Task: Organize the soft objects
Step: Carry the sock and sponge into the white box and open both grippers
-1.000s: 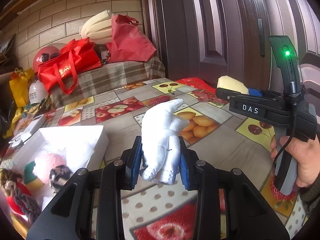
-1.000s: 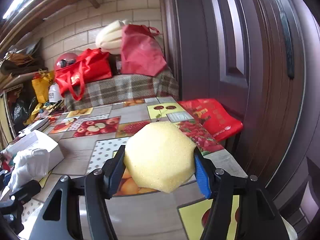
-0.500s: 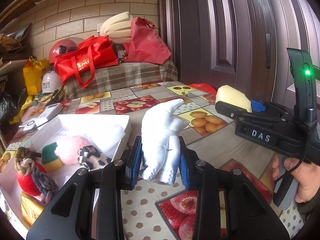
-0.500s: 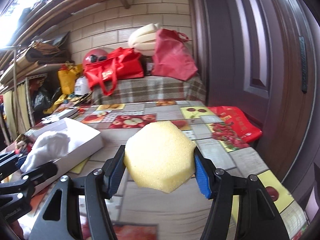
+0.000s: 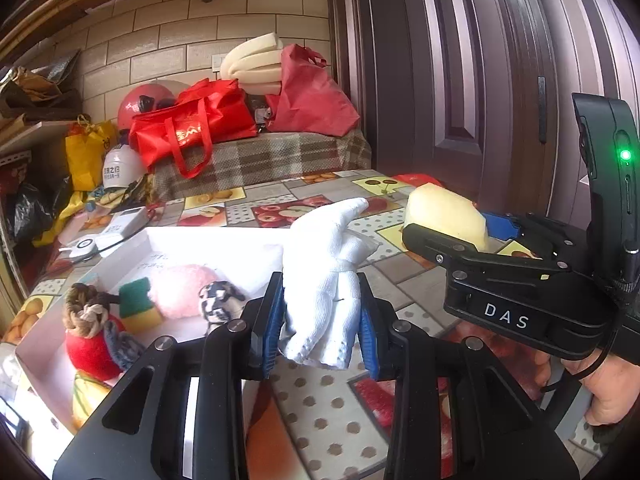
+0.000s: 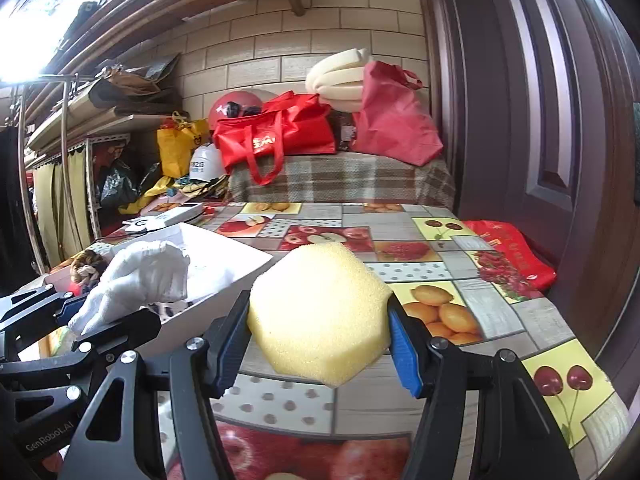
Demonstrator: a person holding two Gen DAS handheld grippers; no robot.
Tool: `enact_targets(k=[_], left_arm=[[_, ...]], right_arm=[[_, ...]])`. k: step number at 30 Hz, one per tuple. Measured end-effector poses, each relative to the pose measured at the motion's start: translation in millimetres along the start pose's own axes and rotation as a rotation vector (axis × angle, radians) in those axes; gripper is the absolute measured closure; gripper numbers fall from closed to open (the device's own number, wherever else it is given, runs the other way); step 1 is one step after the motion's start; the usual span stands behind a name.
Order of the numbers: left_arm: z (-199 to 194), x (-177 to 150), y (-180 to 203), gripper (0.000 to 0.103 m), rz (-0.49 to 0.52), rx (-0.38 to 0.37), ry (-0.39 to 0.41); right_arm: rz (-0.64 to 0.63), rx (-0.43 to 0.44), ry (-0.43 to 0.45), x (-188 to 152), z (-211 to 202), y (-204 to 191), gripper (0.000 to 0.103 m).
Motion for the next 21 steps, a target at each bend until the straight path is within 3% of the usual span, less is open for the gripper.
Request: enact_targets(k=[10, 21], left_arm=[[-20.7, -6.8, -65.0, 0.070, -0.030, 0.120, 0.001], [-37.5, -18.0, -155.3, 0.070, -0.090, 0.316, -0.013]], right_arm=[[-0.022, 0.069, -0.012, -2.4, 9.6, -41.4, 0.040], [-0.044, 0.141, -0.018, -2.5, 27.8, -88.0, 0.040]])
Point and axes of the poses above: each gripper's, at about its wrist camera, not at the fingertips, and z roughly the way its jaws point, y to its right, x to its top, the point moved 10 cm from there along z, roughly the way its jaws point, and after that the axes turned 14 degrees about y, right-handed, at the moved point
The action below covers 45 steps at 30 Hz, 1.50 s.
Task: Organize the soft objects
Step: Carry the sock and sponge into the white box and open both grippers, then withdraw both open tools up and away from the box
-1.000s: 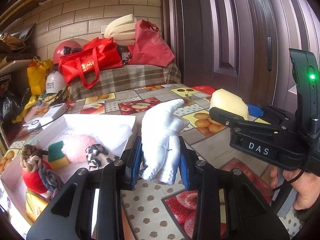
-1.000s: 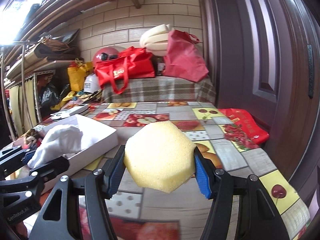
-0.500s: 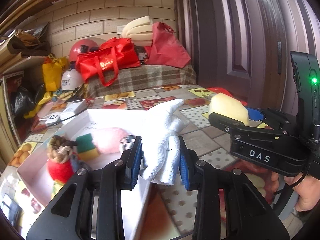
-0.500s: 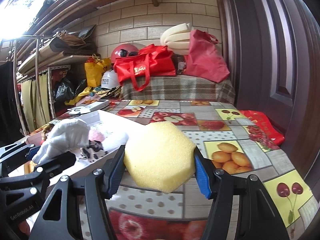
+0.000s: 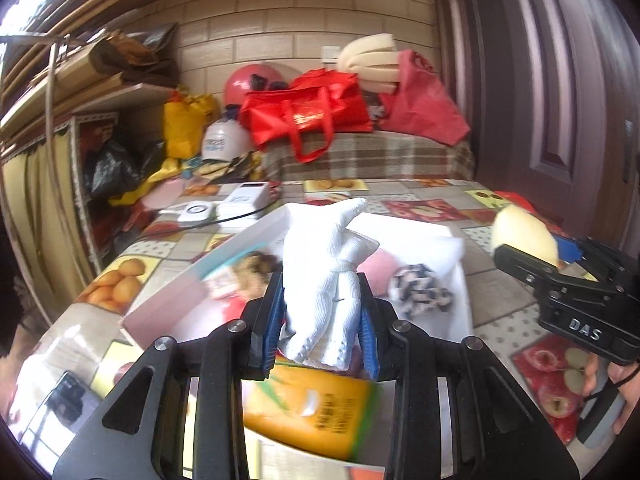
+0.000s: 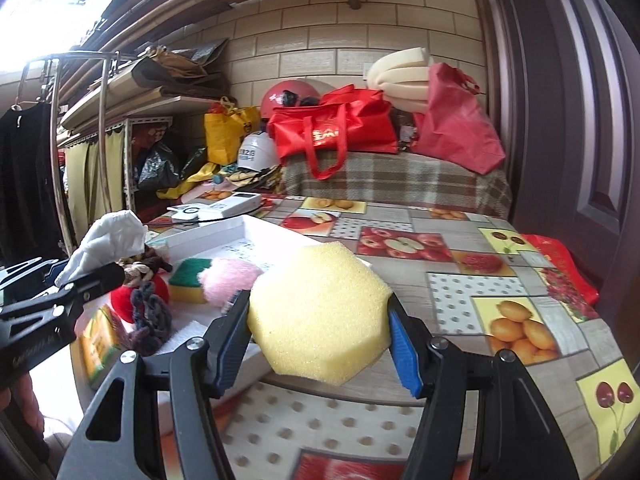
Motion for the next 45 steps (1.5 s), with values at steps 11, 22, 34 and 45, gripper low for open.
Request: enact_targets(k=[11, 22, 34, 45], left_arm=[[27.2, -18.3, -97.2, 0.070, -0.170, 0.228, -0.093], [42.5, -19.0, -91.2, 0.069, -0.110, 0.240, -0.123], [32.9, -6.3, -80.1, 0.000, -0.023, 0.270, -0.049], [18.6, 5.7, -73.5, 0.000, -0.013, 0.258, 0.042]], right_arm=[[-0.045, 0.103, -0.009, 1.5, 28.1, -58.6, 0.040], [-0.066, 0.123, -0.039, -0.5, 51.3, -81.0, 0.038], [-0.060, 0.115, -0.026, 2.9, 48.8, -81.0, 0.000], [-0.004, 0.090, 0.017, 8.3, 43.3, -68.5, 0.000]])
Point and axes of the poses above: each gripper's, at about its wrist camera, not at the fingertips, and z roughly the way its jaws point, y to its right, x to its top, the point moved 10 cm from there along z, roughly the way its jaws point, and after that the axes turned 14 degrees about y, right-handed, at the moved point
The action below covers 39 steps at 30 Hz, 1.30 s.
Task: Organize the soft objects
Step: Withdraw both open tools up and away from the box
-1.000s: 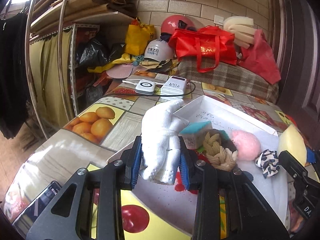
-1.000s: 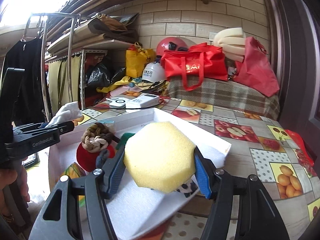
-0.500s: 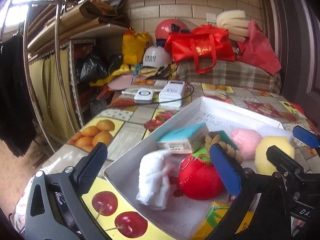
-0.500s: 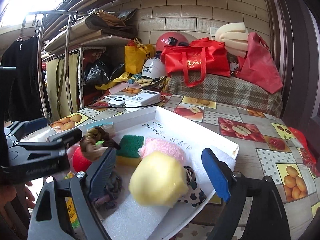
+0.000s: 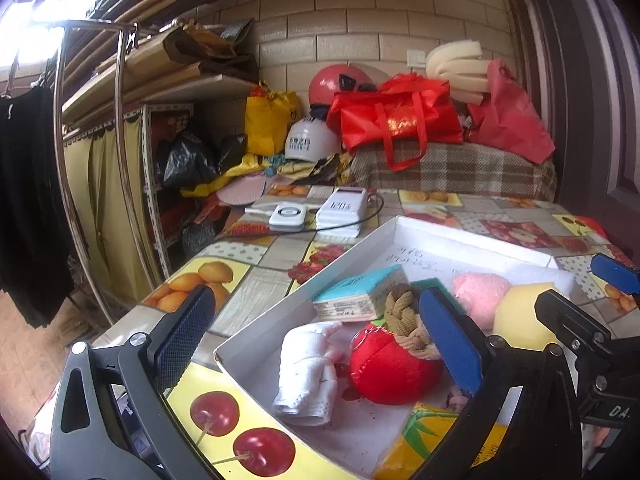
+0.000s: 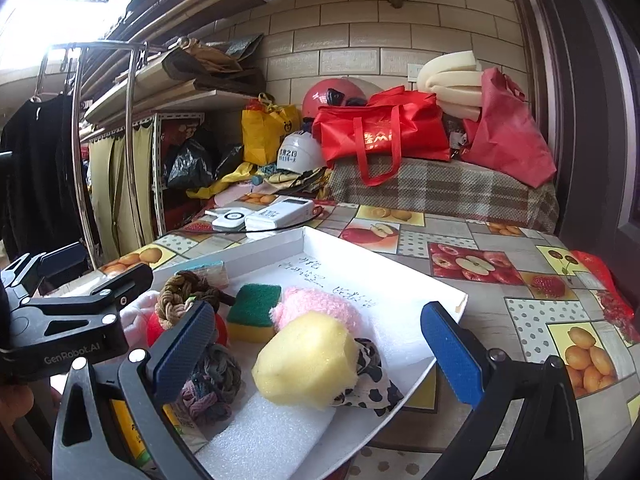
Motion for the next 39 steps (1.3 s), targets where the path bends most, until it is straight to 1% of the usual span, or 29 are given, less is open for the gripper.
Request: enact_targets(k=[1, 3, 7, 9, 14, 17, 19, 21, 24, 26, 27, 29, 34, 37, 39], left_arm=[[-4.2, 1.0, 2.3, 0.000, -0.017, -0.018, 0.008], [-8.5, -0.6, 9.0, 0.000, -0.034, -0.047, -0.006], [-23.7, -2.3, 28.6, 0.000, 0.021, -0.060, -0.013], [-32.2, -4.1, 38.7, 0.000, 0.050, -0.065, -0.020], [-58.2, -7.4, 68.0, 0.000, 0.112, -0.105, -0.022], [-72.8, -11.6, 83.6, 0.000, 0.150, -0.110, -0.040], [-81.9, -14.7, 92.1, 0.000, 0.158, -0.127, -0.057], [-90.9, -16.5, 99.9, 0.000, 0.139, -0.160, -0.078], [-100.9, -22.8, 99.6, 0.000, 0.076, -0.161, -0.131], [-105.9, -25.1, 99.0, 0.000, 0.045, -0.177, -0.150], [-108.2, -25.0, 96.1, 0.000, 0.040, -0.173, -0.155], [-113.1, -24.9, 91.9, 0.000, 0.041, -0.158, -0.158], [-118.1, -26.6, 92.2, 0.000, 0.059, -0.152, -0.161], [-109.6, -27.8, 99.8, 0.000, 0.072, -0.181, -0.166], [-100.6, -27.2, 102.0, 0.000, 0.088, -0.172, -0.156]], right_arm=[[0.002, -0.009, 0.005, 0.4, -2.2, 2.0, 0.000], [0.001, -0.026, 0.009, 0.3, -8.7, 6.0, 0.000], [0.000, -0.073, 0.043, 2.7, -30.5, 18.6, 0.000], [0.000, -0.098, 0.031, 0.1, -39.8, 27.4, 0.000], [0.025, -0.110, 0.016, -5.0, -69.2, 47.2, 0.000], [0.041, -0.133, 0.015, -6.2, -89.3, 58.2, 0.000], [0.051, -0.154, 0.011, -7.0, -100.6, 64.4, 0.000], [0.067, -0.179, 0.009, -7.5, -114.5, 72.1, 0.000], [0.091, -0.223, 0.021, -6.6, -134.3, 85.4, 0.000], [0.102, -0.241, 0.034, -6.0, -146.7, 91.4, 0.000], [0.108, -0.248, 0.046, -4.5, -151.8, 93.5, 0.000], [0.114, -0.266, 0.080, -1.4, -164.5, 97.0, 0.000], [0.100, -0.297, 0.164, 7.3, -184.4, 97.8, 0.000], [0.090, -0.301, 0.157, 6.9, -180.8, 97.0, 0.000], [0.091, -0.300, 0.157, 6.4, -181.8, 97.1, 0.000]])
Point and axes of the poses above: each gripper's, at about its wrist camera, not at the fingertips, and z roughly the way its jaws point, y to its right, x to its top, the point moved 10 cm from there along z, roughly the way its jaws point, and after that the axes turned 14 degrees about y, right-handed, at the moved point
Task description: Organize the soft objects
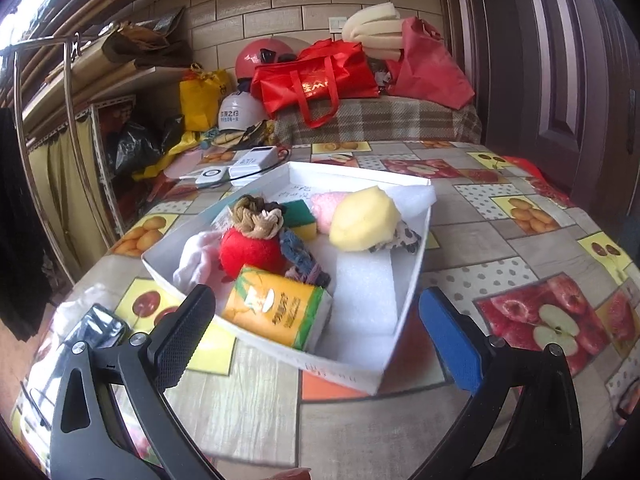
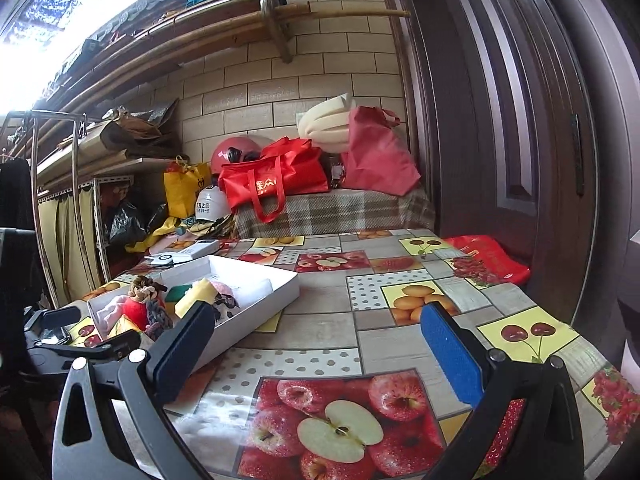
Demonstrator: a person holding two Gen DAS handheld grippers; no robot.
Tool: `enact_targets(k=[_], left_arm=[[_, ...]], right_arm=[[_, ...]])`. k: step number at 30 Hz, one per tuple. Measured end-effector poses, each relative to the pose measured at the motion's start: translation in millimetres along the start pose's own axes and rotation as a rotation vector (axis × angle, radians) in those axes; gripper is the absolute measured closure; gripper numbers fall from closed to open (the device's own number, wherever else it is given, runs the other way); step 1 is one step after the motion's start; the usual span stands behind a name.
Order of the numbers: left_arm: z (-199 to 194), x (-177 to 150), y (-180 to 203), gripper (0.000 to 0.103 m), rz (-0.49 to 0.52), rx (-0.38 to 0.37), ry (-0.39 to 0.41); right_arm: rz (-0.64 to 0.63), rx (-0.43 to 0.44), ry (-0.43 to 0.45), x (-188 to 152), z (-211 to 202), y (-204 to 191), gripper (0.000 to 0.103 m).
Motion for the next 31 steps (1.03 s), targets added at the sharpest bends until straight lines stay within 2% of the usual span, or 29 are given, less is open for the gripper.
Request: enact_targets(k=[4, 9, 31], left_arm=[[11.0, -8.4, -6.7, 0.000, -0.008, 0.034, -0.051], [2.7, -3.1, -9.6, 0.000, -0.022, 0.029, -0.013], [1.1, -4.9, -12.6, 0.000, -0.030, 0.031, -0.008]], right_arm=[[0.016, 0.001, 0.011, 1.4, -1.8, 1.6, 0.000], [0.021, 0.000, 0.003, -0.8, -2.6, 2.8, 0.000], [0.039, 0.001, -0.016, -4.1, -1.6, 3.1, 0.000]])
Point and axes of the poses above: each gripper's, at about its wrist camera, not at the fingertips, and z roughly the way its jaws point, y to its right, x to its top, the point moved 10 cm from there along z, roughly the way its jaws point, and after that the axes turned 14 degrees about y, right-handed, at the moved point
